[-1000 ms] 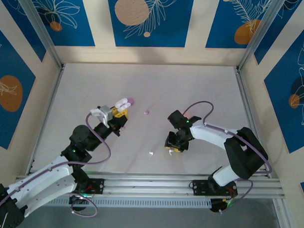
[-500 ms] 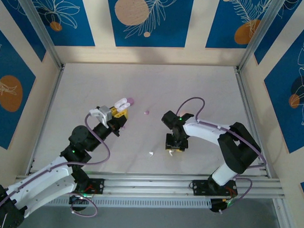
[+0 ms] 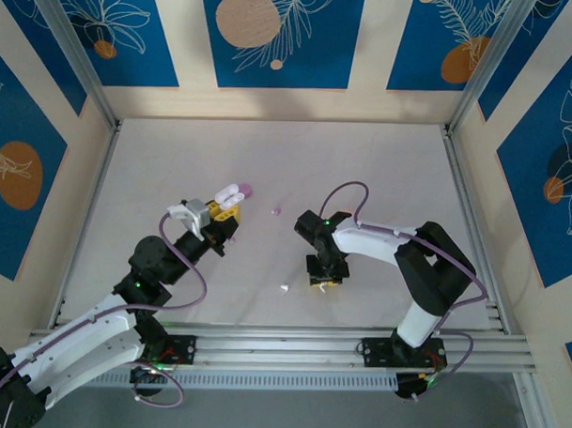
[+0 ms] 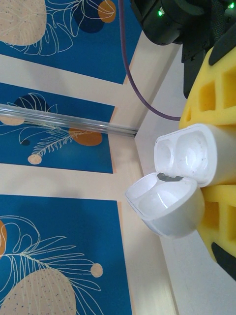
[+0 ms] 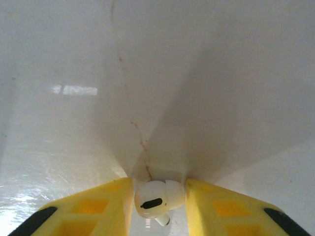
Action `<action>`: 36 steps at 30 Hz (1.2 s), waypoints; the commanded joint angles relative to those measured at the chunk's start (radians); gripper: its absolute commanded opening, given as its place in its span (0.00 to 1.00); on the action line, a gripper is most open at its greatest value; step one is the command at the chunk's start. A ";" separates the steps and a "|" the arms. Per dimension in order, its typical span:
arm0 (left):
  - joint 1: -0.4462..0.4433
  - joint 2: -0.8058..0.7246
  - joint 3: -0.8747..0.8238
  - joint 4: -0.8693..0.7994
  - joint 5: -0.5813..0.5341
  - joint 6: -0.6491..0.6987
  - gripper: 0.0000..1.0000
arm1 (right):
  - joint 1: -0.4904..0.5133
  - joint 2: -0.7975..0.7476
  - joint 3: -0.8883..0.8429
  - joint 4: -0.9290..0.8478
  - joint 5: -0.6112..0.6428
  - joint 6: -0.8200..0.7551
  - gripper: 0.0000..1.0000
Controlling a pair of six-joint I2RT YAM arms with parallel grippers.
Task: Insert the wireless bluetooth earbuds into the charging case
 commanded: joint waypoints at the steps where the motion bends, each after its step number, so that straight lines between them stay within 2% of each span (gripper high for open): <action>1: -0.008 -0.012 0.002 0.000 -0.008 0.008 0.21 | 0.007 0.010 0.026 -0.041 0.021 -0.021 0.31; 7: -0.008 -0.004 0.005 0.001 -0.003 0.004 0.21 | 0.008 -0.019 0.024 -0.033 0.028 -0.024 0.29; 14: -0.008 0.000 0.010 0.003 0.000 -0.001 0.21 | 0.004 0.000 0.026 -0.039 0.037 -0.033 0.37; 20: -0.007 0.004 0.011 0.003 0.002 -0.004 0.21 | -0.003 0.016 0.041 -0.031 0.037 -0.061 0.37; 36: -0.007 0.009 0.011 0.000 0.000 -0.007 0.21 | -0.005 0.040 0.016 -0.015 0.016 -0.068 0.30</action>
